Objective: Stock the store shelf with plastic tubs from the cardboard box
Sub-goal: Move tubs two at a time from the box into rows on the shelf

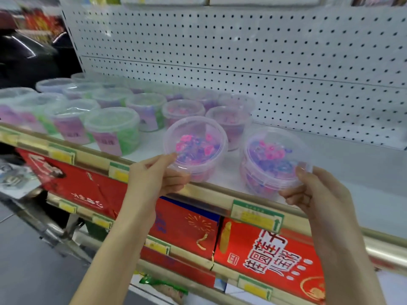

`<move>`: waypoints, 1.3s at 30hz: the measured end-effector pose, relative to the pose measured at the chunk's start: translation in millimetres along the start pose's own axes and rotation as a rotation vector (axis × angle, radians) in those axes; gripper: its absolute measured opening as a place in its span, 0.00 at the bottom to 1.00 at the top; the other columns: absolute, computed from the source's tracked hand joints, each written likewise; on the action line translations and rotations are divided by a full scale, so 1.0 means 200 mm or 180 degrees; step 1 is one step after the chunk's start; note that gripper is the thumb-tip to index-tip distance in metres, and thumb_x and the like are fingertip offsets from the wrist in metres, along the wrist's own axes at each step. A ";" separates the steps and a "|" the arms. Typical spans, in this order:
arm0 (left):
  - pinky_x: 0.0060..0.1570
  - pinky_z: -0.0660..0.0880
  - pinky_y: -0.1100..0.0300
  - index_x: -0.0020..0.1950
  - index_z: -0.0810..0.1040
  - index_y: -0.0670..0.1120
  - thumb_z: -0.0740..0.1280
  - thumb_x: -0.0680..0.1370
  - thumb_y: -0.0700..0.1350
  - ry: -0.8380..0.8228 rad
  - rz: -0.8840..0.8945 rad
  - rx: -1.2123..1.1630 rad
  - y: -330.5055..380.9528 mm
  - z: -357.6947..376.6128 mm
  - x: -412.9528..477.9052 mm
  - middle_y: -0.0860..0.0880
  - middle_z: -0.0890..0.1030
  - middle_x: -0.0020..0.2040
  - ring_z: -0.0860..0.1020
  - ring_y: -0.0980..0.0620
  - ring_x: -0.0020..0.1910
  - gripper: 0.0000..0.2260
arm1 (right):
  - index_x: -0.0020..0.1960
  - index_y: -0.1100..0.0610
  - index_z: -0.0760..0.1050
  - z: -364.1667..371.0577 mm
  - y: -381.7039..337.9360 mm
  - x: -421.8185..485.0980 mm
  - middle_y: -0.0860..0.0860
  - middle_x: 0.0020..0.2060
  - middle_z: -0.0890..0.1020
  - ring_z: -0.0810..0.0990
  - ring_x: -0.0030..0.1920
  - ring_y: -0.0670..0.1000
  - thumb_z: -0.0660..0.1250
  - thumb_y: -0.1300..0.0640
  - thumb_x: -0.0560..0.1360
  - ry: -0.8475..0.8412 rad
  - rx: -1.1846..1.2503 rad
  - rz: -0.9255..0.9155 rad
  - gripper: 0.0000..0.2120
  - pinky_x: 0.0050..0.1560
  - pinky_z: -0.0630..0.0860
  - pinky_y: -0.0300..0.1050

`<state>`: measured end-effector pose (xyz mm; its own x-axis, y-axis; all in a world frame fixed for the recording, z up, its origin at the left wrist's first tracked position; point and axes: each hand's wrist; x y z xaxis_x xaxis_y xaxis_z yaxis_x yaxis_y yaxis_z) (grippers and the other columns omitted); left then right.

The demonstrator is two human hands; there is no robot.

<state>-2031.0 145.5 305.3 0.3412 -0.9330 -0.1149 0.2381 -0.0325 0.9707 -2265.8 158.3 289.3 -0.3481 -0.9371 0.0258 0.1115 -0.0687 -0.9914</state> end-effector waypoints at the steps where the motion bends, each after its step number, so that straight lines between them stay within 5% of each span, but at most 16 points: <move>1: 0.26 0.76 0.66 0.46 0.79 0.42 0.67 0.75 0.42 -0.0011 0.0004 0.0018 0.01 -0.01 0.03 0.42 0.82 0.28 0.81 0.50 0.26 0.04 | 0.56 0.58 0.76 0.02 0.01 0.01 0.56 0.28 0.81 0.76 0.28 0.48 0.64 0.56 0.76 -0.0001 0.0000 0.0007 0.10 0.32 0.74 0.36; 14: 0.22 0.72 0.68 0.41 0.78 0.40 0.68 0.75 0.45 -0.0311 0.0146 0.0711 0.10 -0.13 0.47 0.47 0.79 0.22 0.72 0.56 0.18 0.08 | 0.50 0.59 0.79 0.30 0.04 0.11 0.52 0.23 0.79 0.76 0.26 0.47 0.66 0.54 0.75 0.0318 -0.0408 0.0057 0.09 0.39 0.75 0.44; 20: 0.27 0.71 0.65 0.58 0.77 0.52 0.67 0.76 0.49 -0.0537 0.0671 0.1120 0.07 -0.17 0.58 0.49 0.77 0.23 0.71 0.57 0.20 0.11 | 0.41 0.62 0.79 0.32 0.06 0.15 0.53 0.24 0.77 0.75 0.29 0.50 0.67 0.52 0.74 0.0468 -0.0390 0.0229 0.12 0.48 0.78 0.52; 25: 0.39 0.70 0.64 0.57 0.79 0.56 0.63 0.74 0.61 -0.0040 0.2015 0.2398 0.03 -0.22 0.59 0.51 0.73 0.37 0.73 0.57 0.35 0.16 | 0.40 0.62 0.79 0.35 0.07 0.16 0.54 0.25 0.74 0.72 0.28 0.50 0.67 0.51 0.75 0.0506 -0.0395 0.0251 0.15 0.46 0.78 0.52; 29: 0.61 0.65 0.61 0.59 0.78 0.56 0.60 0.68 0.67 -0.0544 0.2307 0.2442 -0.02 -0.19 0.54 0.52 0.69 0.57 0.70 0.54 0.60 0.25 | 0.52 0.54 0.79 0.35 0.09 0.15 0.49 0.26 0.75 0.74 0.27 0.46 0.66 0.47 0.75 0.0823 -0.0829 -0.0136 0.12 0.41 0.75 0.47; 34: 0.58 0.59 0.73 0.59 0.77 0.59 0.68 0.64 0.68 -0.0774 0.2251 0.2261 -0.06 -0.16 0.55 0.57 0.66 0.62 0.65 0.69 0.61 0.26 | 0.61 0.46 0.74 0.35 0.07 0.13 0.47 0.52 0.73 0.75 0.51 0.45 0.68 0.42 0.72 0.0856 -0.1816 -0.1050 0.19 0.47 0.68 0.31; 36: 0.60 0.61 0.71 0.58 0.78 0.57 0.72 0.64 0.65 -0.0834 0.2232 0.2146 -0.05 -0.16 0.56 0.57 0.67 0.63 0.65 0.72 0.59 0.25 | 0.60 0.41 0.74 0.37 0.06 0.13 0.44 0.58 0.70 0.71 0.61 0.46 0.68 0.35 0.67 0.0450 -0.1937 -0.1049 0.23 0.57 0.69 0.37; 39: 0.62 0.62 0.71 0.56 0.78 0.57 0.69 0.63 0.61 -0.1043 0.2230 0.2159 -0.04 -0.18 0.57 0.55 0.68 0.65 0.67 0.64 0.64 0.23 | 0.59 0.40 0.73 0.39 0.07 0.12 0.44 0.65 0.67 0.64 0.68 0.45 0.67 0.34 0.63 0.0198 -0.2264 -0.0975 0.26 0.61 0.65 0.41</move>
<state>-1961.7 51.2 277.5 -0.0835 -0.8690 0.4877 -0.5173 0.4561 0.7241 -2201.0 107.9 286.1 -0.3209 -0.8895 0.3254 -0.6150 -0.0656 -0.7858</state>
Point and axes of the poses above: each hand's wrist, its own x-axis towards the middle knuckle, its own z-axis out of the palm, y = z × x
